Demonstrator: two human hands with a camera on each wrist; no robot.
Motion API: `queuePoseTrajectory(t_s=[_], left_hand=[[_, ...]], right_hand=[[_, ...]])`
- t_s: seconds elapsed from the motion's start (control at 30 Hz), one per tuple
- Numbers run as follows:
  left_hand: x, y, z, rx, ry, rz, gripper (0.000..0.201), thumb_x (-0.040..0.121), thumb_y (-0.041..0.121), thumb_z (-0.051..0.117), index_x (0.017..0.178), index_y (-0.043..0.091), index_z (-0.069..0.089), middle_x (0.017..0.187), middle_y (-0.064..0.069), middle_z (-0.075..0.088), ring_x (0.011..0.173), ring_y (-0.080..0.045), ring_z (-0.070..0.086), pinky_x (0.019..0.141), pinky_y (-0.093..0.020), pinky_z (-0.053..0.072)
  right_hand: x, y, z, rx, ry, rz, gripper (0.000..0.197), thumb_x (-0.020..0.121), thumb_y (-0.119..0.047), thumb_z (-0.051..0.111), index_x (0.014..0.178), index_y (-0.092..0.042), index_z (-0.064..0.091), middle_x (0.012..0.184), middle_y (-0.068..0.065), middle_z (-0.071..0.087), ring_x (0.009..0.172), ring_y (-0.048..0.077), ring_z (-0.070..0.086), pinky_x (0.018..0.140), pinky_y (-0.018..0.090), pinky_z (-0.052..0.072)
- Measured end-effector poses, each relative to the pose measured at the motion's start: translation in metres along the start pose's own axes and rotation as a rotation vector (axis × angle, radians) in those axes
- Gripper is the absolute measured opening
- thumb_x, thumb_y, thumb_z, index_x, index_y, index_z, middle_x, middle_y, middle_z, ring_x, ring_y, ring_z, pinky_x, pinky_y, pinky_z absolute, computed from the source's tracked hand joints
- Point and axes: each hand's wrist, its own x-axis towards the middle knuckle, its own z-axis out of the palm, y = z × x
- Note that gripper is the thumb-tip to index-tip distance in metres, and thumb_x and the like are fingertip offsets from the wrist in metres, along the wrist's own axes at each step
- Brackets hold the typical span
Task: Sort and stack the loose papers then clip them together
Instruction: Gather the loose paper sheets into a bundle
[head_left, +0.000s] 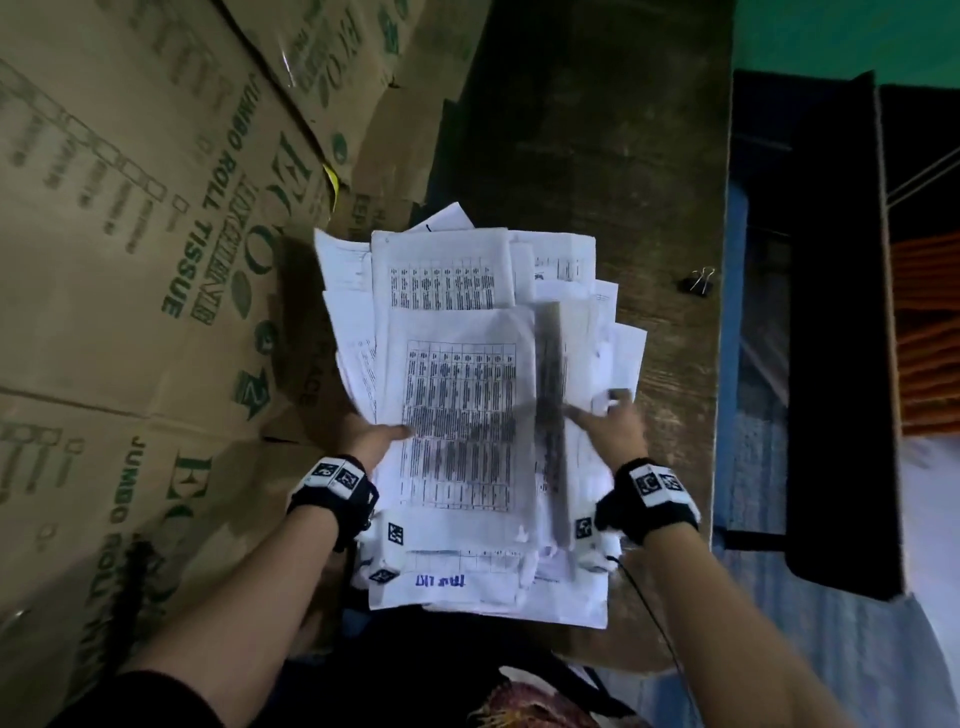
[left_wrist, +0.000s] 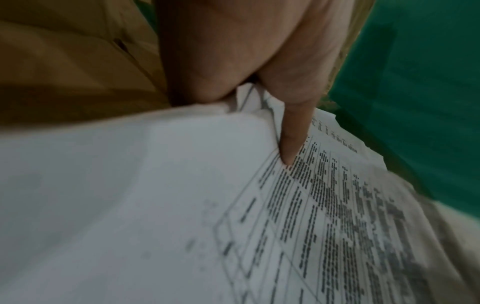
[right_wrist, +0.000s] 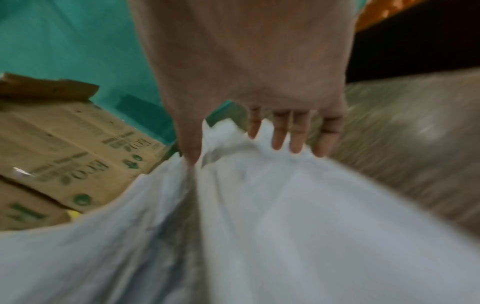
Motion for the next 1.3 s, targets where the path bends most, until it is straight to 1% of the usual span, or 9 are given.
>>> queuePoseTrajectory(t_s=[0.13,0.3,0.47,0.63,0.93,1.0,1.07,1.2,1.3], left_hand=[[0.001,-0.002,0.003,-0.13,-0.137,-0.025,0.057,0.074,0.027,0.078,0.122,0.003,0.057,0.138,-0.011,0.049,0.131,-0.026,0.042,0.109,-0.04,0.029],[-0.006,0.002,0.006,-0.283,-0.296,-0.009,0.034,0.056,0.016,0.087,0.084,0.005,0.071,0.108,-0.017,0.068,0.109,-0.033,0.061,0.106,-0.054,0.04],[-0.023,0.015,0.001,-0.288,-0.452,-0.05,0.021,0.068,0.005,0.076,0.088,0.001,0.071,0.11,-0.021,0.066,0.102,-0.035,0.063,0.104,-0.052,0.043],[-0.032,0.019,0.03,-0.161,-0.462,0.017,0.062,0.042,0.023,0.083,0.098,0.001,0.068,0.12,-0.017,0.065,0.115,-0.031,0.057,0.111,-0.046,0.036],[-0.023,0.007,0.039,-0.143,-0.508,-0.017,0.068,0.023,0.024,0.083,0.088,0.006,0.069,0.098,-0.01,0.064,0.094,-0.026,0.057,0.097,-0.038,0.042],[-0.037,0.011,0.041,-0.122,-0.533,-0.041,0.066,0.031,0.023,0.077,0.094,0.005,0.068,0.109,-0.011,0.066,0.105,-0.03,0.059,0.105,-0.04,0.038],[-0.046,0.01,0.043,-0.115,-0.541,-0.033,0.063,0.029,0.025,0.073,0.089,0.007,0.071,0.109,-0.012,0.066,0.111,-0.034,0.058,0.109,-0.048,0.037],[-0.06,0.004,0.045,-0.143,-0.554,0.01,0.042,0.036,0.018,0.068,0.077,0.008,0.072,0.087,-0.011,0.07,0.093,-0.032,0.061,0.105,-0.047,0.041],[-0.064,-0.002,0.04,-0.155,-0.539,0.024,0.043,0.037,0.021,0.071,0.078,0.008,0.071,0.09,-0.013,0.068,0.091,-0.031,0.06,0.102,-0.046,0.042]], right_hand=[[-0.004,0.017,-0.01,-0.115,0.054,0.176,0.11,0.078,-0.063,0.063,0.149,0.0,0.008,0.158,0.02,0.007,0.146,0.036,0.006,0.116,0.05,0.011],[-0.002,0.016,-0.001,0.228,0.082,0.154,0.1,0.071,-0.044,0.08,0.141,0.002,0.026,0.141,0.017,0.043,0.127,0.034,0.046,0.101,0.038,0.04],[0.004,0.041,-0.015,0.155,-0.08,0.187,0.131,0.028,-0.072,0.085,0.134,-0.005,0.047,0.13,0.013,0.059,0.118,0.028,0.056,0.099,0.044,0.047],[-0.016,0.021,-0.014,0.113,-0.062,0.153,0.104,0.068,-0.028,0.086,0.145,0.003,0.023,0.149,0.021,0.034,0.135,0.033,0.038,0.107,0.041,0.036],[-0.02,0.032,-0.039,0.23,-0.158,0.219,0.054,0.073,-0.018,0.082,0.109,-0.003,0.045,0.1,0.006,0.055,0.097,0.027,0.055,0.091,0.036,0.041],[-0.021,0.032,-0.035,0.238,-0.113,0.161,0.073,0.054,-0.028,0.093,0.103,0.006,0.05,0.097,0.015,0.065,0.083,0.024,0.059,0.083,0.035,0.047],[-0.023,0.031,-0.034,0.242,-0.102,0.147,0.099,0.042,-0.035,0.096,0.117,0.009,0.049,0.105,0.017,0.065,0.093,0.025,0.06,0.084,0.036,0.048],[-0.025,0.033,-0.032,0.211,0.009,0.132,0.078,0.067,-0.007,0.086,0.126,0.015,0.039,0.116,0.021,0.055,0.114,0.031,0.051,0.09,0.033,0.038],[-0.032,0.031,-0.035,0.297,-0.041,0.03,0.051,0.064,-0.001,0.085,0.102,0.008,0.053,0.092,0.009,0.063,0.094,0.023,0.058,0.093,0.032,0.038]])
